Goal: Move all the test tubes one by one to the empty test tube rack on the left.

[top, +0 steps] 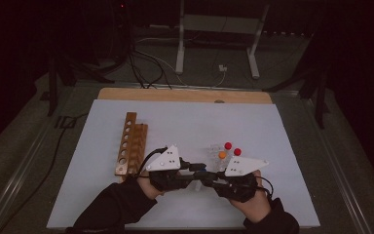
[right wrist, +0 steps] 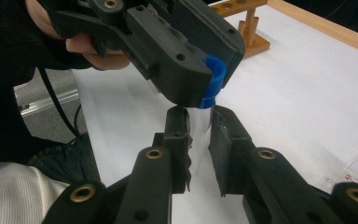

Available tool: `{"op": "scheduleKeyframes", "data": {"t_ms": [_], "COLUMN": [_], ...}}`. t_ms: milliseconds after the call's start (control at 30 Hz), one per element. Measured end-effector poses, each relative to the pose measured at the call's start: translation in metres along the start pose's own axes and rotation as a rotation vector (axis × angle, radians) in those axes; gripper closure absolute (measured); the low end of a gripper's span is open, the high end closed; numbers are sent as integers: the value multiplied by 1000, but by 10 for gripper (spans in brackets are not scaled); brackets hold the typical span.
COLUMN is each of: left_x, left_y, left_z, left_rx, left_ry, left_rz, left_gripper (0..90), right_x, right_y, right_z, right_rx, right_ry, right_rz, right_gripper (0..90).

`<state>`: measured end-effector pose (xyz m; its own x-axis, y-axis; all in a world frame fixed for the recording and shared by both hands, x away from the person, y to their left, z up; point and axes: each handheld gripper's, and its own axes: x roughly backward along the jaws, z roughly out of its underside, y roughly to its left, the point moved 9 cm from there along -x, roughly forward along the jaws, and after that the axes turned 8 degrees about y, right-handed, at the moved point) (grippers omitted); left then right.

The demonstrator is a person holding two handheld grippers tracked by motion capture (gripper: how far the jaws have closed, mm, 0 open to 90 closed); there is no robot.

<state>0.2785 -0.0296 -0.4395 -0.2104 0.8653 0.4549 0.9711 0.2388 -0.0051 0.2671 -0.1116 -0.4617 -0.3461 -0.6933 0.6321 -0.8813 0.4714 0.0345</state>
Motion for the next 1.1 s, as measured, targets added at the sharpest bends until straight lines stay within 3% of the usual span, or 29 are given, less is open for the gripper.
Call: {"op": "scheduleKeyframes", "data": {"t_ms": [200,467,733,867,1100], "left_x": [3,18,39,49,62], "left_y": [1,12,36,48,74], "left_z": [-3,-8,-11,-12,-9], "left_rx": [-13,-7,10,18,52], "left_ry": [-17,-39,-48,-55,-52], "left_rz": [-5,-46,-107,-146,-216], "left_gripper": [777,779,780,780,780], "right_x": [2,13,31,35,37], "right_y": [0,-2,-12,-16,-21], "right_z": [-2,-6,-12,-13,-13], "right_rx": [-3,-17,-57,-79,-98], "right_ry": [-22,-67,-144,-165,-175], "right_rz": [-7,23,68,92,102], "right_gripper": [761,572,335,190,39]}}
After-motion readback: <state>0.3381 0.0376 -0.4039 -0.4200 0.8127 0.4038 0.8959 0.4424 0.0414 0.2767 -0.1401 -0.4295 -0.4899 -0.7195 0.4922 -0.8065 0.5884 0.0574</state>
